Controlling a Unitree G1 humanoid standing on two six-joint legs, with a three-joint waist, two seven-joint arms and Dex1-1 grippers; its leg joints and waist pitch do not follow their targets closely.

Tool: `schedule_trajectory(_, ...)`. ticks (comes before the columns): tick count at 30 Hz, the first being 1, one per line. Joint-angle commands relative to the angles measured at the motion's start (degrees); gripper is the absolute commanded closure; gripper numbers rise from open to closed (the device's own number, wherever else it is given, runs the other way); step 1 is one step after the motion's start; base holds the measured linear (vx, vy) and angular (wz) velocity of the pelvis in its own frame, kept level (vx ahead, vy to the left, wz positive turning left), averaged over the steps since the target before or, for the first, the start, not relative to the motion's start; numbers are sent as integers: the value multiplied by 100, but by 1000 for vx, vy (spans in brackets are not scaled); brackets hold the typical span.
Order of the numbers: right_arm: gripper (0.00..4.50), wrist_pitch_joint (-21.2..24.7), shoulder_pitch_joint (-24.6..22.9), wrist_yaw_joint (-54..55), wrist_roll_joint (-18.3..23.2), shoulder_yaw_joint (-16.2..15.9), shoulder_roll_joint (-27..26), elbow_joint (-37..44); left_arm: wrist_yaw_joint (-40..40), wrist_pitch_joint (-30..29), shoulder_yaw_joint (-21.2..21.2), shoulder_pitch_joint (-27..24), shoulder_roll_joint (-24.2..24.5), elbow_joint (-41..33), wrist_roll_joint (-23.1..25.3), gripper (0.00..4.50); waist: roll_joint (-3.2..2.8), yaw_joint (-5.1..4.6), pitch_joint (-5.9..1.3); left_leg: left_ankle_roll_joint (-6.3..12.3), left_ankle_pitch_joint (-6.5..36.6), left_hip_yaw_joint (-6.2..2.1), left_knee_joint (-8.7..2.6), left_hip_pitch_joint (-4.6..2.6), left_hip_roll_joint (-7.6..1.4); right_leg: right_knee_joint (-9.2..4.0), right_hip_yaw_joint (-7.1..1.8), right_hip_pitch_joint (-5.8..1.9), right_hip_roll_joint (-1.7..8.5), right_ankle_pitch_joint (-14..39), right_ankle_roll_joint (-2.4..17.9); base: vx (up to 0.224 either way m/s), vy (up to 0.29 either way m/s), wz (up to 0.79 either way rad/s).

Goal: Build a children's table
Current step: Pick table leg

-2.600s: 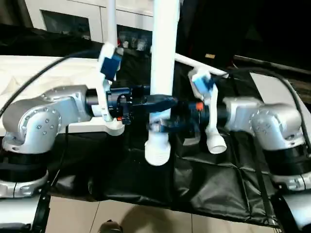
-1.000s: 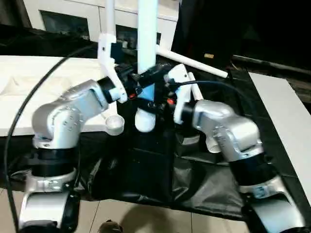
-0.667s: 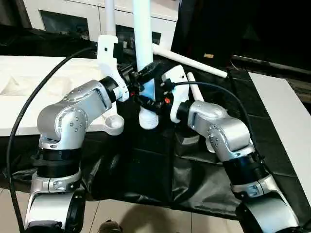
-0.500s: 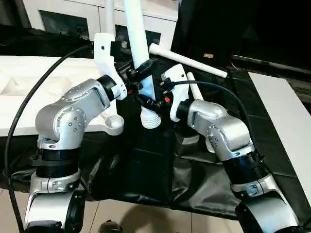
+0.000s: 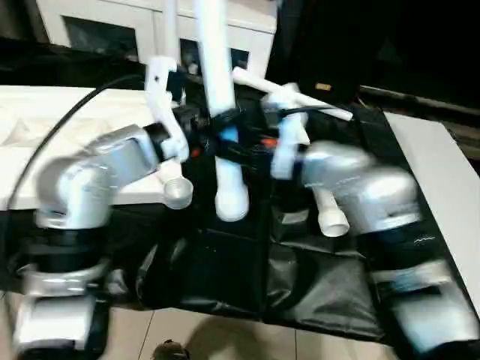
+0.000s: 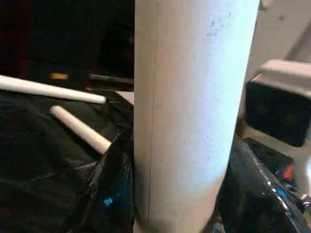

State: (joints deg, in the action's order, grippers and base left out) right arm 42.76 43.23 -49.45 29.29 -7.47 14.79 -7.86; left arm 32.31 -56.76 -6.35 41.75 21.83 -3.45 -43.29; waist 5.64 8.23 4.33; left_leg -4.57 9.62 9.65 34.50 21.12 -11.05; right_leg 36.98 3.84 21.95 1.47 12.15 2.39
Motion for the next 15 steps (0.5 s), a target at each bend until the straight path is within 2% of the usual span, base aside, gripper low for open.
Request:
schedule_trajectory(1,112,128,44,-224,109,-48,109,146,141,-72,78,225,17,-91,-108,263,-144,-20,-422,-337,861,-90,-394,-83,-239,-478,-370,-274,653,903,494,0,0,0)
schedule_trajectory(4,91,262,9,-592,141,-234,379,269,232,-64,90,368,82,38,-52,264,-129,-13,-419,-307,857,-91,-386,-83,-237,-507,-369,-279,652,1129,450,0,0,0)
schedule_trajectory(5,68,271,6,-610,144,-243,396,277,258,-74,93,375,95,42,-59,264,-136,-13,-424,-319,853,-95,-384,-96,-248,-502,-368,-262,656,1183,466,0,0,0)
schedule_trajectory(8,55,403,-9,-712,172,-316,483,310,285,-100,87,447,134,130,-78,264,-136,-14,-428,-319,828,-93,-382,-95,-247,-492,-364,-262,647,1098,519,0,0,0)
schedule_trajectory(11,36,372,-18,-604,63,-339,408,294,296,-108,114,452,125,131,-42,264,-134,-10,-435,-325,796,-93,-376,-96,-249,-484,-362,-262,653,1049,553,0,0,0)
schedule_trajectory(12,13,367,-18,-592,52,-340,400,293,299,-110,117,451,125,128,-39,264,-145,-9,-437,-339,790,-95,-379,-88,-251,-483,-361,-264,657,1012,572,0,0,0)
schedule_trajectory(15,0,254,2,-328,-122,-348,248,210,385,-133,154,441,146,111,-35,264,-138,-16,-434,-364,806,-97,-384,-88,-247,-477,-359,-262,659,1031,589,0,0,0)
